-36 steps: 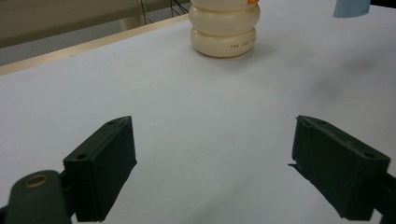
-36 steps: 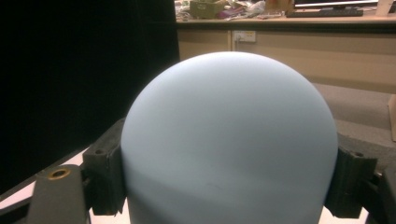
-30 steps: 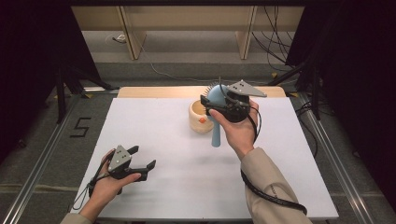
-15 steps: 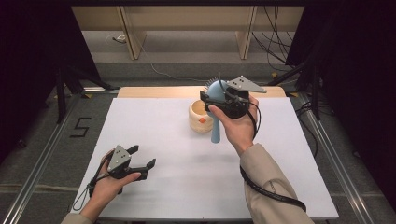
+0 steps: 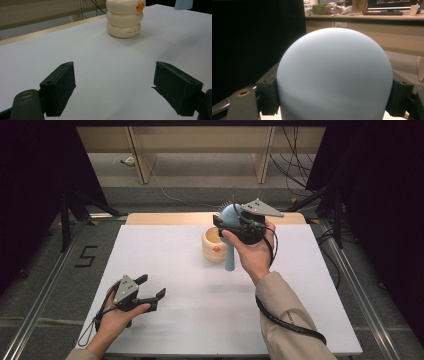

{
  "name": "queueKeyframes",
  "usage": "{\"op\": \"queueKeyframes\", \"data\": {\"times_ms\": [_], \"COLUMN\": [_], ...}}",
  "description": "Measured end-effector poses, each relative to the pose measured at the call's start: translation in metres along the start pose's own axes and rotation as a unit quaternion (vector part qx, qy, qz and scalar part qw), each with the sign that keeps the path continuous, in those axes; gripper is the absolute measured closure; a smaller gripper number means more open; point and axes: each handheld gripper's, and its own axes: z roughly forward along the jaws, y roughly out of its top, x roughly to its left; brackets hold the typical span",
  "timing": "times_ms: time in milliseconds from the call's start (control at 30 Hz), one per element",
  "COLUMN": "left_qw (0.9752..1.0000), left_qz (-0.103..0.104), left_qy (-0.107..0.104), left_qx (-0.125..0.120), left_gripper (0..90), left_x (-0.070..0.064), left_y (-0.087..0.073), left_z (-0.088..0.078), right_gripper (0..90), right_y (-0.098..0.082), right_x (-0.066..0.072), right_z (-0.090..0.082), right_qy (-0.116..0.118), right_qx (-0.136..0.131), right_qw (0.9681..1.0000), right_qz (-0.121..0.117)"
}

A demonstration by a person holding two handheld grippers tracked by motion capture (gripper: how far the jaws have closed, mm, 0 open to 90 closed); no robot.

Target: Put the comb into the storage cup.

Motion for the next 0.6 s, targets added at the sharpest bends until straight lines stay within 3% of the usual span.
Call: {"op": "queueKeyframes", "data": {"times_ms": [600], "left_qw": [1.0000], "left_qz": [-0.001], "left_qy": [0.006], "left_qx": [-0.003], "left_gripper": [16.8], "left_x": [-0.0004], "left_y": [0.0007], "left_z": [-0.0005], "right_gripper": [20.5], "right_y": [0.0078], "right_x": [-0.0034], "right_z": [0.0082], "right_qy": [-0.006], "right_qx": [-0.007], "right_qw": [0.9999], "right_qz": [-0.005]}}
